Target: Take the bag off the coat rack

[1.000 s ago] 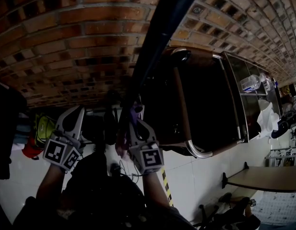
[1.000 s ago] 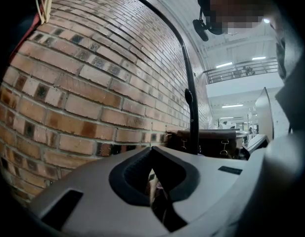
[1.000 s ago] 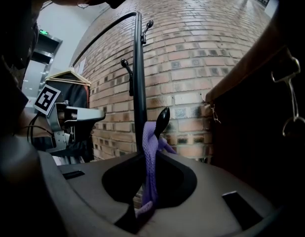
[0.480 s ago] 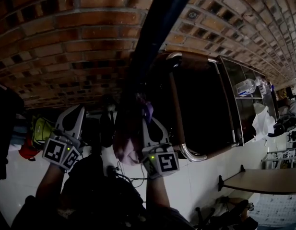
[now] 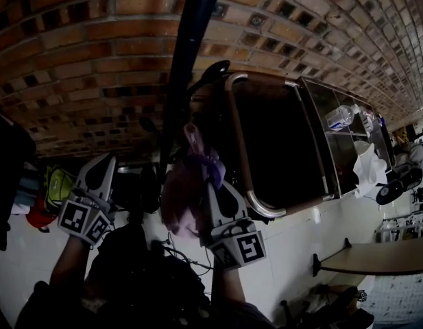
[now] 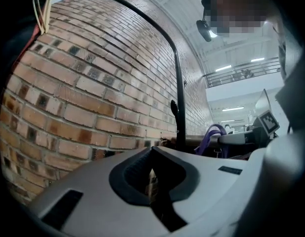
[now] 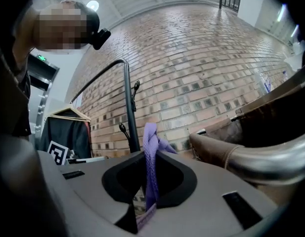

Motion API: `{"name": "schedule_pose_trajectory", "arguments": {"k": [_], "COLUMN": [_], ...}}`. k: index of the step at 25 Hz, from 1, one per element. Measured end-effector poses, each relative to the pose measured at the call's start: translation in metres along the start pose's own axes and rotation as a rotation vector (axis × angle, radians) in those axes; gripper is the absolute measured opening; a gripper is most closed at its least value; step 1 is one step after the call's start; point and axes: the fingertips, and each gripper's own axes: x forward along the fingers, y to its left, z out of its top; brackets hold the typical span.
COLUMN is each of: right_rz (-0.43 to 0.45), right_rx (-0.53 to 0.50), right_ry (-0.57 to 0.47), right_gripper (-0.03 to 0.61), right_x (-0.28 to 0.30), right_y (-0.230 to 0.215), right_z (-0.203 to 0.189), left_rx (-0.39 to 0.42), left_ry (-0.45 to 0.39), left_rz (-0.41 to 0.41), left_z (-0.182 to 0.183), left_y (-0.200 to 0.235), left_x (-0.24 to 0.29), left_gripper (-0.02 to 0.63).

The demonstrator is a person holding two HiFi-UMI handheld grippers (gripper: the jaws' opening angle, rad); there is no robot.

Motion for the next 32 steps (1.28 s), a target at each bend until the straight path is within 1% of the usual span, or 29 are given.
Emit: {"name": "schedule_pose_trajectory", "arguments": {"k": [3,6,10,13,15,17,21,25,29,32], "right_rz": [0.012,0.048,0.125,0.177,0.197,0.208,0.222,0.218,0.185,0.14], "right_rx": [0.015,0.023,0.028,0.05,0.057,0.058,0.04,0.027,0.035,0.046], "right_ry": [-0.023,-0.031,-0.009,0.007,0.015,0.019,0.027,0.019,-0.006,-0.027], "right_gripper": [0.058,0.059,0.06,0.06,0.059,0.06,0.06,0.06,0.059,0.06], "right_x": [-0.026,-0.051,-0.081,-0.101,-0.115,-0.128,-0.148,-0.162,-0.179,-0.19], "right_y": [0.006,0.017,0.039,0.056,0.066,0.075,0.098,0.131,0.163,0.179], "right_z": [0.012,0.017,0.01,0.001,-0.003,-0.005,-0.004,-0.001,0.004,0.006], "left_rx": [0.001,-0.009,-0.015,-0.027,-0.052,-0.053,-0.02,-0.047,-0.041,-0.036], "left_ry": [-0.014,-0.018,-0.028,-0.02,-0.017,-0.021,-0.016,-0.019,-0.027,-0.036], "left_rz": [0.008,0.015,0.03,0.038,0.045,0.049,0.034,0.017,-0.015,-0.014], "left_z": [0.005,0.006,0.001,-0.008,-0.012,-0.012,-0.011,-0.008,0.002,0.01], "left_y": [-0.014,-0.032,-0.059,-0.076,-0.086,-0.095,-0.106,-0.104,-0.101,-0.096], "left_x": [-0.016,-0.033,-0.062,-0.083,-0.096,-0.108,-0.133,-0.163,-0.199,-0.232], "left_gripper": [0.02,0.02,0.02,0.02,0.02,0.02,0.02,0.02,0.02,0.02]}}
